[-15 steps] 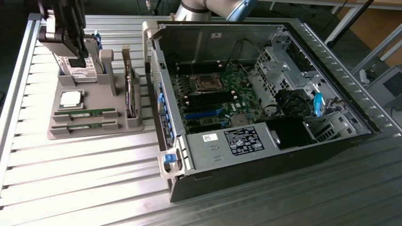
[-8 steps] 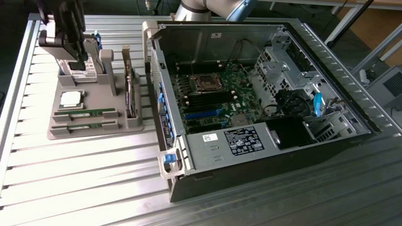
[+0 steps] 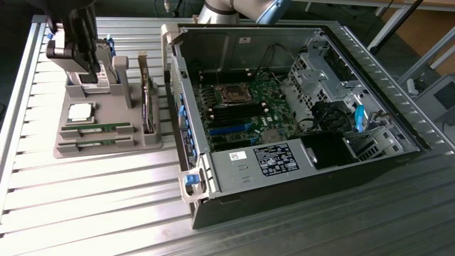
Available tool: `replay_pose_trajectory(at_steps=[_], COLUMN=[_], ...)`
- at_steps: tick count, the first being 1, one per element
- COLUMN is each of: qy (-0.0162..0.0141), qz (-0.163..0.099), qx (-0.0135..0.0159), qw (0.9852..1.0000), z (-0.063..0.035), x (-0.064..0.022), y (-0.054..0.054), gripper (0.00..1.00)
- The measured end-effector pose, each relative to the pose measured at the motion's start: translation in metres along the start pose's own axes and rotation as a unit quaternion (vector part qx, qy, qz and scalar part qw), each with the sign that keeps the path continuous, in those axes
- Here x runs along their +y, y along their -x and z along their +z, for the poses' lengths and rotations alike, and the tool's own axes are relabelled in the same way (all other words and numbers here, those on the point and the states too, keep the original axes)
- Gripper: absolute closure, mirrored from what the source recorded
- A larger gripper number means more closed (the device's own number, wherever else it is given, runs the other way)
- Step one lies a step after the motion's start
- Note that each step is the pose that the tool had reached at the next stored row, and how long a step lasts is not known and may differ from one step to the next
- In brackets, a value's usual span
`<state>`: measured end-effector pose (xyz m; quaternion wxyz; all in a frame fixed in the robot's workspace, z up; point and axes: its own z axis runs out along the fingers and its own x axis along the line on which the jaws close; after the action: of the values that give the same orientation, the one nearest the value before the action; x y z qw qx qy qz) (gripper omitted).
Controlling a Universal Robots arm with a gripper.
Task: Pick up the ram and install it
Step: 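Pick up the ram and move it above insertion slot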
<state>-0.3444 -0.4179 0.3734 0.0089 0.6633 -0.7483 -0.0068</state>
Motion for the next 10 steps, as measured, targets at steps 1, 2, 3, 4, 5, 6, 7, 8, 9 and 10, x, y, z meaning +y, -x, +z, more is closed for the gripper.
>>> replay_pose_trajectory(at_steps=[1,2,3,4,5,6,7,8,9,10], qy=[0.0,0.0,0.0,-0.0001,0.0,0.0,0.0,0.0,0.0,0.0], qz=[0.0,0.0,0.0,0.0,0.0,0.0,0.0,0.0,0.0,0.0], qx=[0.0,0.0,0.0,0.0,0.0,0.0,0.0,0.0,0.0,0.0], qw=[1.0,1.0,1.0,1.0,1.0,1.0,1.0,1.0,1.0,1.0], z=[0.002,0.0034,0.0049,0.0074,0.0097,0.0108,0.0119,0.0129,0.0139,0.015], x=[0.0,0.0,0.0001,0.0001,0.0001,0.0002,0.0003,0.0005,0.0005,0.0005], y=[0.0,0.0,0.0,0.0,0.0,0.0,0.0,0.0,0.0,0.0], gripper=[0.71,0.71,0.71,0.71,0.71,0.71,0.71,0.71,0.71,0.71])
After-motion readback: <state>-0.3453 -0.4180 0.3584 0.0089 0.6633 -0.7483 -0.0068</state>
